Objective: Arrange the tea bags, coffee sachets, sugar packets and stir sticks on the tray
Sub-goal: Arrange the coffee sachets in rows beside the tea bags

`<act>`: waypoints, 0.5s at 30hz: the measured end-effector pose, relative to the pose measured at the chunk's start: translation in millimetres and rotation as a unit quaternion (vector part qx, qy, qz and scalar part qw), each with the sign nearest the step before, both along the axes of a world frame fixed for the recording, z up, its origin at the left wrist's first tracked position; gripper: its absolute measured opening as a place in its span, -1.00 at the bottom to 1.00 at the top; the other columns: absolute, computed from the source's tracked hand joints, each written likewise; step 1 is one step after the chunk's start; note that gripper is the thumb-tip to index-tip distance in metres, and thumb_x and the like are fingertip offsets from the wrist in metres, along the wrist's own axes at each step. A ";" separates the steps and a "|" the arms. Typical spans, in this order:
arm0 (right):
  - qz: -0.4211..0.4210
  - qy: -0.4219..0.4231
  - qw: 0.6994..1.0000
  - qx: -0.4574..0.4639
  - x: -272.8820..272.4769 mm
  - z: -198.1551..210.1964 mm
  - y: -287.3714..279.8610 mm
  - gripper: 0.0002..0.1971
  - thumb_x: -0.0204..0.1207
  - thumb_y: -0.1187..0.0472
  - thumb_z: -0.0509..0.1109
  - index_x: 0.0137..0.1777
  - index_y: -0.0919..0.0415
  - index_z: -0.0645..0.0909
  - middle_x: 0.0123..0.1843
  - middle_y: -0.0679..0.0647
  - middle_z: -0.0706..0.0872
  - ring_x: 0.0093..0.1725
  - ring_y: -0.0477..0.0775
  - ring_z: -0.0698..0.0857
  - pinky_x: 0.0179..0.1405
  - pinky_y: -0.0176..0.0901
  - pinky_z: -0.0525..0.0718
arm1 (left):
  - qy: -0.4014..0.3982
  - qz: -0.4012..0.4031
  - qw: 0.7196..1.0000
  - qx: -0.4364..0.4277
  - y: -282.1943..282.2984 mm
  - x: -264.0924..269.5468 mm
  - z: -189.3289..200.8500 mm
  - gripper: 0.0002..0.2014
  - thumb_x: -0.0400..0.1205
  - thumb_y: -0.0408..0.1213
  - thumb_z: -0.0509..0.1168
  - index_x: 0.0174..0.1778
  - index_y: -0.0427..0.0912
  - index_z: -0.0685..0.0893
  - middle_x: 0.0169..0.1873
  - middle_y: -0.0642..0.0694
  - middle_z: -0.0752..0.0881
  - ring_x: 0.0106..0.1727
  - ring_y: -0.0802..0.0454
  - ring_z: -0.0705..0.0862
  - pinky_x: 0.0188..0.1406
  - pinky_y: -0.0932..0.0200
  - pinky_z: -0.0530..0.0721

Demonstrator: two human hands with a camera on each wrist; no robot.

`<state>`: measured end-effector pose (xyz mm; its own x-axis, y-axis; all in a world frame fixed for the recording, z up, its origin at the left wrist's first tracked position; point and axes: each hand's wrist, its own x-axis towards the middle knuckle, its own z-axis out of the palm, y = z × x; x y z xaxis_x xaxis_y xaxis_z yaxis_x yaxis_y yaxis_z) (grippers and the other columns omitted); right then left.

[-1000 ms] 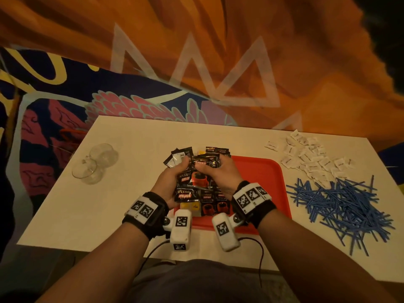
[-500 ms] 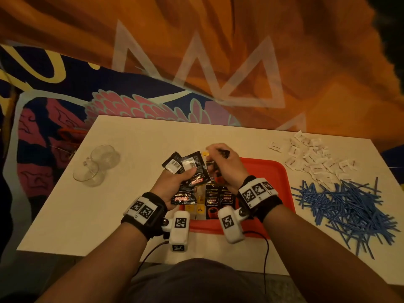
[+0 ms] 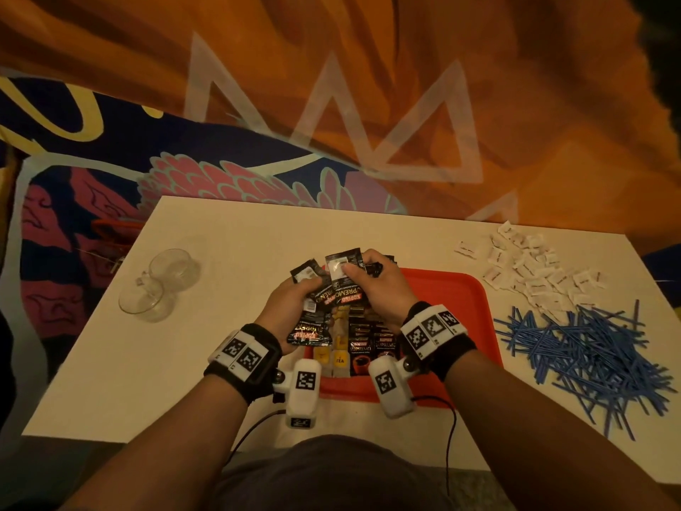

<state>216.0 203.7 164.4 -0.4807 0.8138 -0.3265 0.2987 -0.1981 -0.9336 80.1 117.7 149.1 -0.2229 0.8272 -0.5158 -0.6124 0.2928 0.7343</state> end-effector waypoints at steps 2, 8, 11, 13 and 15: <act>-0.023 0.023 0.999 -0.010 1.7 2.0 3.3 -0.75 0.50 -0.03 0.49 -0.14 0.05 0.49 -0.05 0.38 0.76 -0.10 0.49 0.76 -0.16 0.33 0.73 | 0.060 -0.019 0.998 0.010 0.9 -0.4 -2.7 -0.73 0.74 -0.33 0.28 0.32 -0.33 0.62 -0.24 -0.29 0.79 -0.35 -0.14 0.78 -0.42 0.09 0.72; 0.040 0.064 0.992 -0.101 4.5 -0.9 7.7 -0.77 0.53 0.18 0.52 0.09 0.27 0.63 0.01 0.26 0.77 -0.03 0.20 0.78 -0.10 0.00 0.75 | 0.104 -0.026 0.993 0.037 3.2 -2.3 -7.6 -0.77 0.71 -0.34 0.32 0.27 -0.19 0.70 0.02 -0.32 0.82 -0.06 -0.20 0.82 -0.17 -0.01 0.78; 0.028 0.070 0.988 -0.135 7.0 -0.5 9.2 -0.74 0.51 0.23 0.53 0.14 0.31 0.63 -0.03 0.26 0.79 -0.06 0.22 0.79 0.01 0.16 0.77 | 0.099 -0.037 0.994 0.029 3.3 -1.2 -7.8 -0.71 0.71 -0.14 0.32 0.24 -0.22 0.73 0.03 -0.39 0.80 -0.08 -0.22 0.81 -0.16 -0.01 0.79; -0.010 0.075 0.993 -0.096 6.9 -0.5 10.2 -0.79 0.49 0.29 0.54 0.05 0.32 0.63 0.00 0.33 0.77 -0.03 0.34 0.79 0.11 0.34 0.74 | 0.118 -0.048 0.992 0.003 3.5 -0.4 -6.1 -0.63 0.72 0.02 0.25 0.20 -0.20 0.73 -0.13 -0.32 0.82 -0.24 -0.15 0.80 -0.28 0.07 0.76; -0.025 0.050 0.998 0.043 5.1 0.2 11.6 -0.90 0.49 0.28 0.54 -0.10 0.25 0.67 -0.05 0.26 0.75 -0.03 0.30 0.77 0.10 0.21 0.75 | 0.117 -0.053 0.991 -0.037 4.7 -1.0 -3.0 -0.52 0.73 0.16 0.16 0.15 -0.21 0.71 -0.34 -0.23 0.76 -0.44 -0.08 0.72 -0.45 0.15 0.70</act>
